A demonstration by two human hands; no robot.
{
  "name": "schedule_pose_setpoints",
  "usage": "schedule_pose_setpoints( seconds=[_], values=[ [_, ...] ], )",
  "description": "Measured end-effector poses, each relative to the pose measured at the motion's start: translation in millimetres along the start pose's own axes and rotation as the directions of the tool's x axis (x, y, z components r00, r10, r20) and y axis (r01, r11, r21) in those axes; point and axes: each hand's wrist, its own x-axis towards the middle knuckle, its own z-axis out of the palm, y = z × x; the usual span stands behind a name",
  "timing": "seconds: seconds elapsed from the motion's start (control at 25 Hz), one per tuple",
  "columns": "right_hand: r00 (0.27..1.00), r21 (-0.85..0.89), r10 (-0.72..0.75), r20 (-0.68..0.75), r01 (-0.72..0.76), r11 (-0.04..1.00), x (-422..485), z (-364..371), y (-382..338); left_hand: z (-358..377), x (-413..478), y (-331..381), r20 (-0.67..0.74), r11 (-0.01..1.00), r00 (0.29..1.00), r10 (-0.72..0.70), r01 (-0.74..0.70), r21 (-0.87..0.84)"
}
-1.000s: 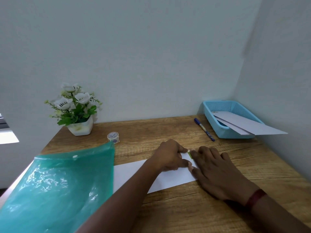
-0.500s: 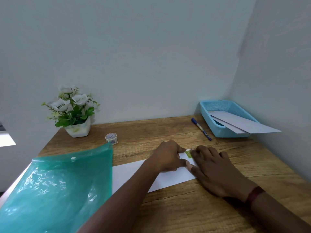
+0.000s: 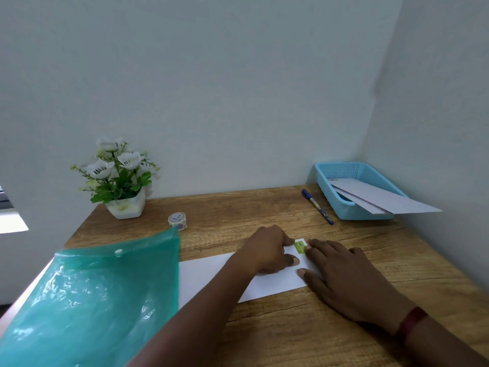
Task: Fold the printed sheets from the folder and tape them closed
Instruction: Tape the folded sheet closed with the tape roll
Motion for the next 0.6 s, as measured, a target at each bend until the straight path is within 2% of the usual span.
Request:
schedule_pose_setpoints(
  seconds=[0.32,0.6],
  values=[
    [1.000,0.013,-0.019,-0.004,0.019,1.000,0.2,3.7,-1.0,1.2,-2.6,7.7,0.031,0.935,0.997,0.064,-0.071,0.348],
    [1.000,0.030,-0.008,-0.020,0.008,1.000,2.5,11.6,0.1,10.2,-1.9,3.1,0.005,0.881,0.998,0.067,-0.062,0.469]
  ],
)
